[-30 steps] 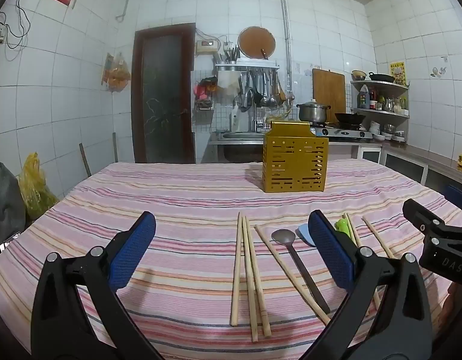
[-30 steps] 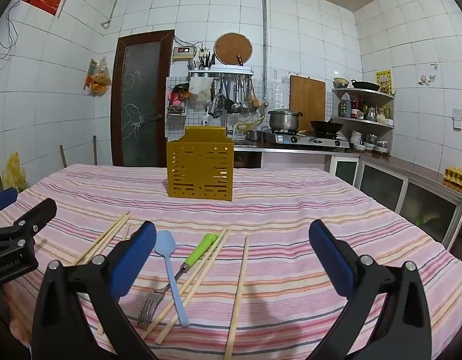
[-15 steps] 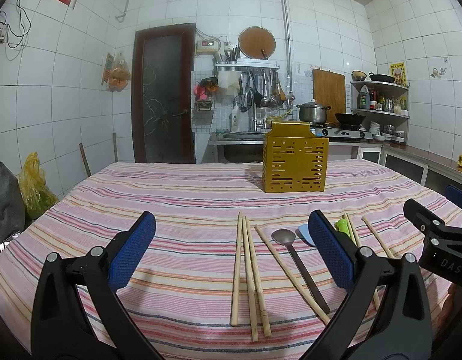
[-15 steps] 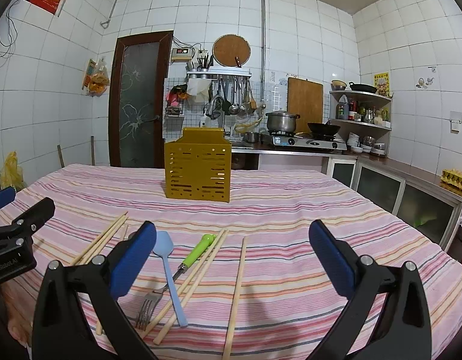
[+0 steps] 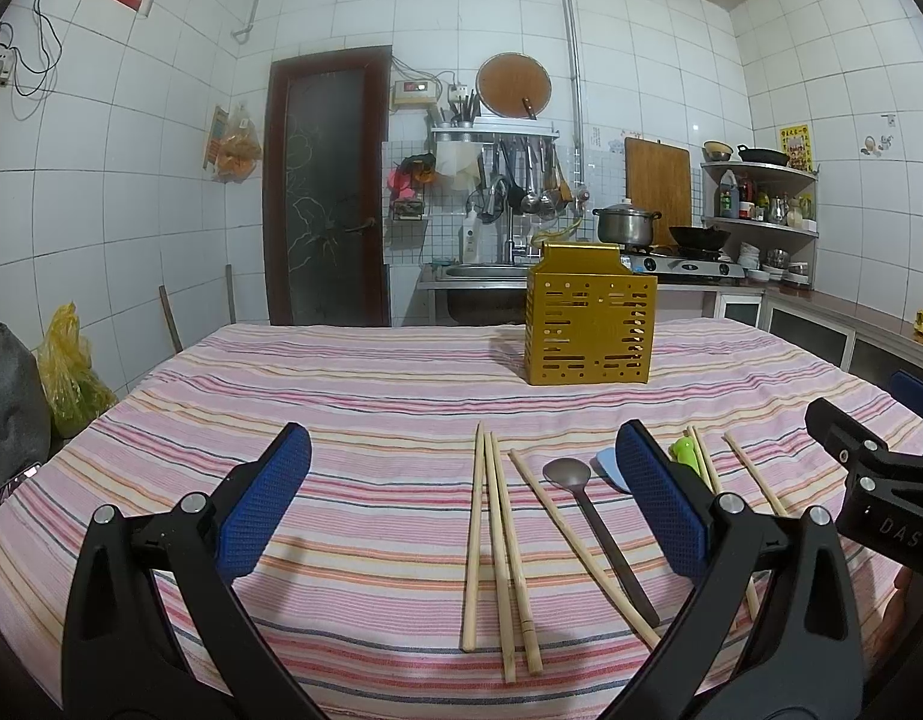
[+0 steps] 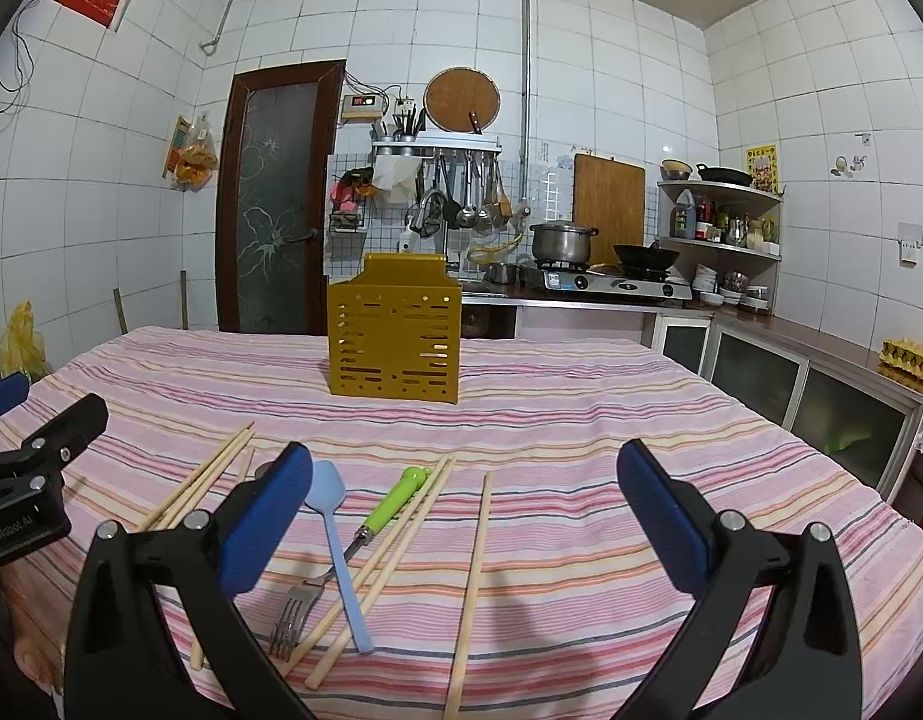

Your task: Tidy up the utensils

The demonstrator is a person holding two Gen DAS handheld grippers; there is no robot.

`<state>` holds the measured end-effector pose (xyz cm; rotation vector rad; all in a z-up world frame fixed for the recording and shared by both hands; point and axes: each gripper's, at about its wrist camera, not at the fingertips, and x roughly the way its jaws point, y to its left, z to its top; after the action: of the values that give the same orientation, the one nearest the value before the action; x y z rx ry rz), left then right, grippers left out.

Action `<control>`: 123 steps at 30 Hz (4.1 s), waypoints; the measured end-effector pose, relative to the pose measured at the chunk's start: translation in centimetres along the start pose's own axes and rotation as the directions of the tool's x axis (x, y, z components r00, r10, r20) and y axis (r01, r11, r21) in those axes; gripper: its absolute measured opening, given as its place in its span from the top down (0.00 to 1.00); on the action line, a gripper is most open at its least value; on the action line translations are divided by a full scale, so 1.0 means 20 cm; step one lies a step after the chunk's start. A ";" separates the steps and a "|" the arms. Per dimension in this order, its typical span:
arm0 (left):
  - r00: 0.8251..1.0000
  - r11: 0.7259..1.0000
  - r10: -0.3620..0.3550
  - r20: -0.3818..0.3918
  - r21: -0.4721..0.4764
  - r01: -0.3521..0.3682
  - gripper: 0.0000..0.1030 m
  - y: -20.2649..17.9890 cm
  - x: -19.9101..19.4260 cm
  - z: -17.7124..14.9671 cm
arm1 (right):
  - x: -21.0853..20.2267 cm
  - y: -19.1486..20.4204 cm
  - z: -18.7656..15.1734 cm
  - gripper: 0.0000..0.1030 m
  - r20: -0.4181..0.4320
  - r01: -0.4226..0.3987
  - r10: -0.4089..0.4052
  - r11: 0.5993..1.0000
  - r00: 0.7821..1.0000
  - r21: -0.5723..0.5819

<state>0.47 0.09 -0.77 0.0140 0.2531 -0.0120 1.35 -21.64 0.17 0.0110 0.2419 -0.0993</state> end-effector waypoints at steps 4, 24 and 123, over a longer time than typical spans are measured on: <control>1.000 1.000 0.000 0.000 0.000 0.000 0.05 0.00 0.00 0.00 | 0.00 0.00 0.00 0.04 0.000 0.001 -0.001 1.000 1.000 0.000; 1.000 1.000 0.000 -0.002 0.001 0.000 0.05 0.01 0.00 0.00 | 0.00 0.00 0.01 0.04 0.004 0.002 -0.002 1.000 1.000 0.001; 0.775 0.994 -0.038 -0.631 0.052 0.091 0.25 0.12 1.08 0.00 | 0.86 -0.15 -0.10 0.28 -0.574 0.129 -0.076 0.990 0.815 0.053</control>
<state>21.42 2.19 -6.21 0.0910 0.9343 -0.0878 17.14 -26.23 -5.81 0.1198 0.8458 -0.2153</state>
